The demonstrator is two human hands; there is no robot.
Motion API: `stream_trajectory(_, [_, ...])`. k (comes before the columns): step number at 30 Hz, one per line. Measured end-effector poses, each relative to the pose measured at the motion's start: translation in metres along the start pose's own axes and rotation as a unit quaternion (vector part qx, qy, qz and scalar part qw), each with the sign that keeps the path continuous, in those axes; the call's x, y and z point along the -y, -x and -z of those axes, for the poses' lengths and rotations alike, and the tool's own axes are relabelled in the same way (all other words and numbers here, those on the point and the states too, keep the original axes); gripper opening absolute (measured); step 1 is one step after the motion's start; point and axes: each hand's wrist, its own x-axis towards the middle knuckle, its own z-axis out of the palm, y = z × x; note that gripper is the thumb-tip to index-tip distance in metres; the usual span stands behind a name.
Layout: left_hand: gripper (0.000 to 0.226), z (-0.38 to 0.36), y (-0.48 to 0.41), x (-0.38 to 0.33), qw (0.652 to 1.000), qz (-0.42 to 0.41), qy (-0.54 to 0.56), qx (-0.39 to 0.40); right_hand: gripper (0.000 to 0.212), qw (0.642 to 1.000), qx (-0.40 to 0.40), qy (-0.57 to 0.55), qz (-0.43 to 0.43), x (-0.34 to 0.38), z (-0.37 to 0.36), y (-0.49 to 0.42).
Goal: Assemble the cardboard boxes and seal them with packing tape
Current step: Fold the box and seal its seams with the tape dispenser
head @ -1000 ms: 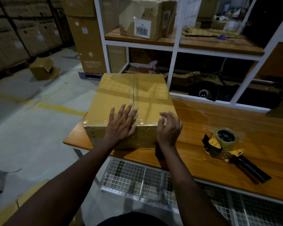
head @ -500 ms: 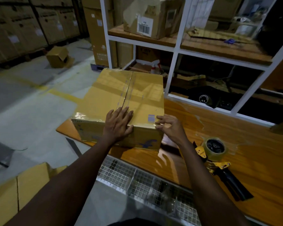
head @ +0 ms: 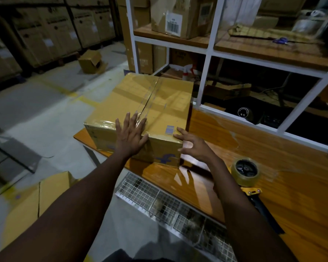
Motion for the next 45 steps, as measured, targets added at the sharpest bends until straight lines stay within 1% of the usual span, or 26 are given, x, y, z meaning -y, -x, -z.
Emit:
stream_trajectory(1, [0.073, 0.0, 0.001, -0.001, 1.0, 0.009, 0.0, 0.005, 0.055, 0.999, 0.017, -0.038, -0.019, 0.003, 0.005, -0.001])
stream_trajectory(2, [0.074, 0.0, 0.002, -0.002, 1.0, 0.016, -0.001, 0.011, 0.056, 0.998, 0.016, -0.058, -0.034, 0.004, 0.007, -0.003])
stream_trajectory(3, [0.074, 0.0, 0.003, -0.003, 1.0, 0.021, -0.002, 0.017, 0.057, 0.998, -0.002, -0.056, -0.038, 0.005, 0.007, -0.005])
stream_trajectory(5, [0.075, 0.001, 0.004, -0.004, 0.999, 0.027, 0.002, 0.027, 0.051, 0.998, -0.064, -0.014, -0.024, 0.001, 0.0, -0.009])
stream_trajectory(7, [0.076, 0.003, 0.004, -0.005, 0.999, 0.03, 0.01, 0.034, 0.046, 0.995, -0.098, 0.015, -0.014, -0.007, -0.007, -0.01])
stream_trajectory(11, [0.076, 0.004, 0.004, -0.005, 0.998, 0.029, 0.017, 0.045, 0.048, 0.996, -0.086, 0.033, -0.021, -0.014, -0.007, -0.011])
stream_trajectory(14, [0.075, 0.003, 0.004, -0.005, 0.998, 0.026, 0.031, 0.037, 0.048, 0.996, -0.082, 0.034, -0.02, -0.014, -0.006, -0.01])
stream_trajectory(18, [0.075, 0.001, 0.005, -0.004, 0.999, 0.012, 0.034, 0.032, 0.044, 0.995, -0.095, 0.009, -0.035, -0.011, -0.009, -0.012])
stream_trajectory(20, [0.075, 0.0, 0.003, -0.003, 0.999, 0.005, 0.032, 0.035, 0.042, 0.993, -0.117, 0.006, -0.028, -0.008, -0.013, -0.01])
stream_trajectory(23, [0.076, 0.0, 0.003, -0.003, 0.998, -0.009, 0.038, 0.042, 0.042, 0.987, -0.155, 0.048, -0.02, -0.004, -0.018, -0.005])
stream_trajectory(26, [0.074, 0.001, 0.004, 0.003, 0.997, -0.05, 0.054, 0.039, 0.042, 0.976, -0.179, 0.113, -0.042, 0.001, -0.022, -0.001])
stream_trajectory(29, [0.071, 0.004, 0.003, 0.025, 0.99, -0.135, 0.037, 0.035, 0.039, 0.963, -0.217, 0.149, -0.055, 0.0, -0.032, 0.002])
stream_trajectory(31, [0.072, 0.005, 0.002, 0.052, 0.987, -0.156, 0.019, 0.04, 0.033, 0.955, -0.243, 0.161, -0.062, 0.004, -0.04, 0.005])
stream_trajectory(33, [0.073, 0.005, 0.001, 0.088, 0.99, -0.132, 0.02, 0.048, 0.034, 0.946, -0.265, 0.17, -0.073, 0.009, -0.048, 0.007])
stream_trajectory(36, [0.073, 0.007, 0.001, 0.145, 0.994, -0.086, 0.037, 0.064, 0.049, 0.934, -0.301, 0.165, -0.095, 0.015, -0.056, 0.008])
stream_trajectory(38, [0.076, 0.008, 0.001, 0.175, 0.994, -0.065, 0.057, 0.069, 0.045, 0.928, -0.32, 0.147, -0.117, 0.021, -0.062, 0.007])
stream_trajectory(40, [0.073, 0.005, -0.001, 0.194, 0.99, -0.036, 0.114, 0.076, 0.038, 0.919, -0.345, 0.129, -0.138, 0.029, -0.07, 0.004])
stream_trajectory(42, [0.066, 0.002, -0.005, 0.204, 0.975, -0.022, 0.201, 0.09, 0.035, 0.904, -0.381, 0.109, -0.161, 0.035, -0.08, 0.001])
stream_trajectory(45, [0.057, 0.002, -0.002, 0.219, 0.948, -0.03, 0.309, 0.072, 0.037, 0.873, -0.438, 0.086, -0.197, 0.044, -0.099, -0.003])
